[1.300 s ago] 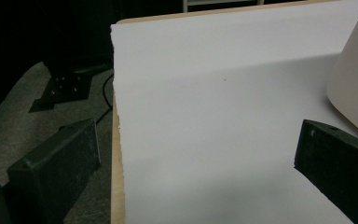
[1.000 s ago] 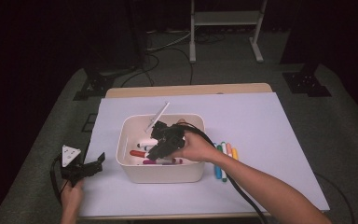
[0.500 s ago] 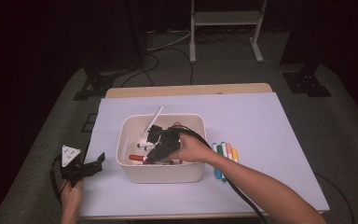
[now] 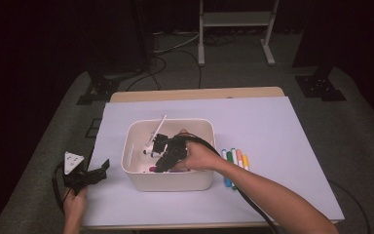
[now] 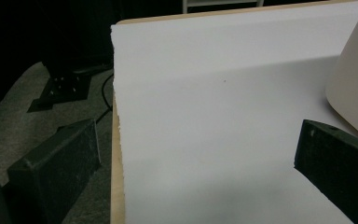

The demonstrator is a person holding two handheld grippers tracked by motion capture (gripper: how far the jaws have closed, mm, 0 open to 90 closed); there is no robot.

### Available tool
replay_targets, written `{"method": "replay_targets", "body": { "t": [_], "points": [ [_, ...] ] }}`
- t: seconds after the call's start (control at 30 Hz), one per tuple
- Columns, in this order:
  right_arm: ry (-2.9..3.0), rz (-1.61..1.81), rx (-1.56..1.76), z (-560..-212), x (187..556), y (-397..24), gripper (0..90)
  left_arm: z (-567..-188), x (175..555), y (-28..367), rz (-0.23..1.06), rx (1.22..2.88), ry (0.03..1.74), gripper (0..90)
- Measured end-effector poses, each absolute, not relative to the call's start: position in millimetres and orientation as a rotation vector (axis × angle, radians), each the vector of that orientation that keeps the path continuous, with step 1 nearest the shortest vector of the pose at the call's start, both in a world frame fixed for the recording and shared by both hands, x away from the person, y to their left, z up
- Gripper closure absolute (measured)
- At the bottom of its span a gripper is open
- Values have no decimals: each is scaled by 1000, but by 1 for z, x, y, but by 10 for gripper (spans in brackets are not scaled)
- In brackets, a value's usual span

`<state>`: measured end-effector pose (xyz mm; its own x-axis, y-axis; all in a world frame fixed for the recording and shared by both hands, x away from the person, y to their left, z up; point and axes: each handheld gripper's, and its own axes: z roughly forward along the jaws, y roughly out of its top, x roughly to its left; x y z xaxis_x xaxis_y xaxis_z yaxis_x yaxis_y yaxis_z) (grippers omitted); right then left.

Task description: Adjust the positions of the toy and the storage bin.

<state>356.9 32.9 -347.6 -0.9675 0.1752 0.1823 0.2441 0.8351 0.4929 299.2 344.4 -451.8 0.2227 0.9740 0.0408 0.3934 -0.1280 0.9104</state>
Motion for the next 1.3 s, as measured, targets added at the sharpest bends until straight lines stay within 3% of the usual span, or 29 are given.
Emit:
{"method": "replay_targets", "body": {
  "t": [0.57,1.0,1.3],
  "points": [
    [-2877,-1011,-461,-306,358,-22,602,-452,299,344,888,1678,1293,0],
    [-2873,-1179,-612,-277,351,-98,582,-452,299,344,893,1682,1292,0],
    [-2848,-1248,-775,-279,343,-157,578,-452,299,343,897,1683,1292,0]
  ]
}}
